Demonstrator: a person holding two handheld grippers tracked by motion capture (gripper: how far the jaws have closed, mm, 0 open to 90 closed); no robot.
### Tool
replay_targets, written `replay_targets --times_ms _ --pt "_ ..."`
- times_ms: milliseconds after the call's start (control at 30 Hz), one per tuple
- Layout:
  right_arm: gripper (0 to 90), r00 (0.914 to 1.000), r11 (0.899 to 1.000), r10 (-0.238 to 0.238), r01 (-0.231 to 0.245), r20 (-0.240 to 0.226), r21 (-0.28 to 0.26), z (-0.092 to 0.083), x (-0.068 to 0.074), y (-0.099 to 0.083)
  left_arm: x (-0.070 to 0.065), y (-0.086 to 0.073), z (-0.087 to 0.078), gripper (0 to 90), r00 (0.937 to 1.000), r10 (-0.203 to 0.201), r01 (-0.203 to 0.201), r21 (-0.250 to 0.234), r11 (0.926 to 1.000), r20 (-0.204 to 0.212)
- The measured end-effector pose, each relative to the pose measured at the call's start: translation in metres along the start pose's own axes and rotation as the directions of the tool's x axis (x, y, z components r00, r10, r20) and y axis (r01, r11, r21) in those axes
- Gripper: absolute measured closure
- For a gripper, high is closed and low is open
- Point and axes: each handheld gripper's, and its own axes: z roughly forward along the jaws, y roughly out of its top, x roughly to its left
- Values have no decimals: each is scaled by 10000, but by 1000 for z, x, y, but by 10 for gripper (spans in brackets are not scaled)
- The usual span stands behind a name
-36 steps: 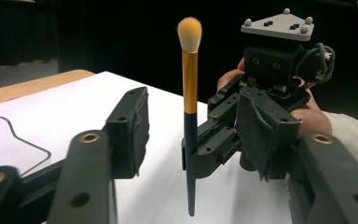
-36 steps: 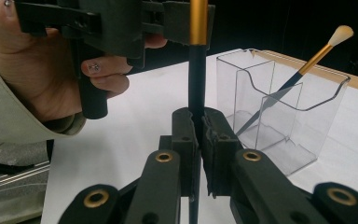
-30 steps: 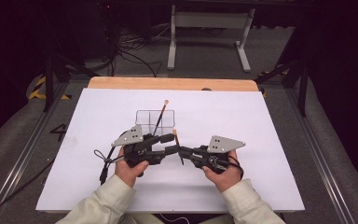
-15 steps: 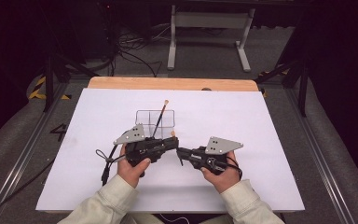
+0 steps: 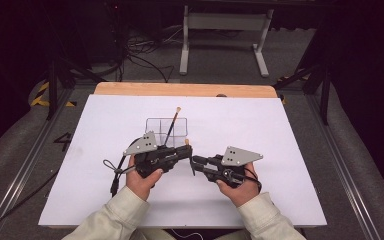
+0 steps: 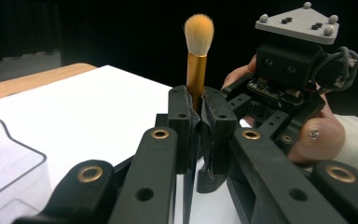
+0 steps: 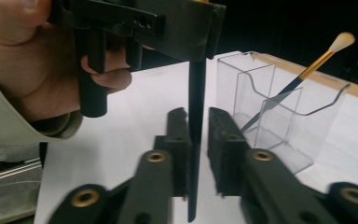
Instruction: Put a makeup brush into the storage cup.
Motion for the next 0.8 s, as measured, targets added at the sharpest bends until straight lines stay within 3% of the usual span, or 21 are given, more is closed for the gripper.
replay_targets --times_ms 167,333,433,800 --pt "527 9994 9993 -12 24 345 -363 -7 -6 2 0 11 -5 837 9991 258 -254 134 9996 -337" --pt "413 9983 9992 93 -70 571 -405 -13 -10 2 3 20 -6 836 9989 299 -285 391 9988 -352" --pt "298 9964 9990 200 -168 824 -404 -18 -16 2 4 26 -8 836 9984 302 -279 498 9984 -471" --pt "266 9901 9973 439 -355 1336 -645 -40 -29 2 13 41 -17 836 9956 456 -440 205 9988 -823"
